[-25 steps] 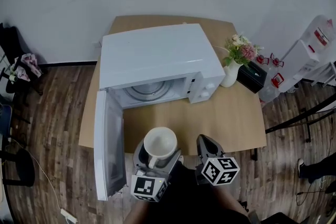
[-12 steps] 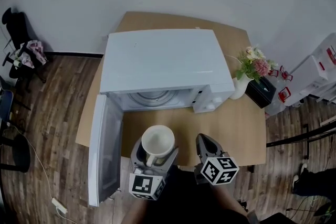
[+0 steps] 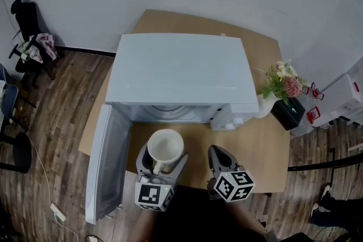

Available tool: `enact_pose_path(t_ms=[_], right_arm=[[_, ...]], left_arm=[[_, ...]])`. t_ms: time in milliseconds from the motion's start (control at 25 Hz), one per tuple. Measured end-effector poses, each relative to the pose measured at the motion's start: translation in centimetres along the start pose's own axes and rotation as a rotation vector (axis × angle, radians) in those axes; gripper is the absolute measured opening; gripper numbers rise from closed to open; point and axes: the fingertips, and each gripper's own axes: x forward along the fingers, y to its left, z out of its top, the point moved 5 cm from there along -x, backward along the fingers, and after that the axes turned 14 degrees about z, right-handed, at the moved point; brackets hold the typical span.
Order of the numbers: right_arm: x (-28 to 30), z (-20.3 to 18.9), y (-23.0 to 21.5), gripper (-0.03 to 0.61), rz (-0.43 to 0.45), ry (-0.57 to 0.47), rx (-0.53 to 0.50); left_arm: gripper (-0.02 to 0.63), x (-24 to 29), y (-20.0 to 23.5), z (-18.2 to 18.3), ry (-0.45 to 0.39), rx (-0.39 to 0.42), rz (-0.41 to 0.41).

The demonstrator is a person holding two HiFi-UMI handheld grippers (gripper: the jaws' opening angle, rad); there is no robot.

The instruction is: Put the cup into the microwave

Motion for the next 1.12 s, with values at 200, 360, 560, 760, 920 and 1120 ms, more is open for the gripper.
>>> enact_pose_path(t_ms=[200,360,560,760,920,1120], right_arm=[[1.3,0.5,-0.4,-0.008,0.046,0.007,-0.016],[2.1,0.8,-0.7,-0.008,0.07,0.004,-0.027],[2.5,0.5,-1.4,-0.008,0.071,0.009,-0.004],[3.6,0.2,-2.0,-0.008,0.087,0.031,0.008],[4.6,0.2,-2.1,-0.008,0.109,0.042,0.015],[5.2,0.2,-2.3,-0.008,0.121,0.051,0.028]], left_arm=[[0.459,1.7,0.3,0.1,-0.013,0.017,0.042],[0.459,3.5,0.5,0.1,-0.022,0.047,0.056],[0.459,5.8,1.1,0.3,-0.033,0.079,0.072],[0.459,8.4,1.9,0.4,-0.046,0.101,0.098],[0.459,10.3,2.4,0.2,-0.043,0.111,0.121],[0.459,12.5,2.9,0.0,-0.037,0.128,0.143]])
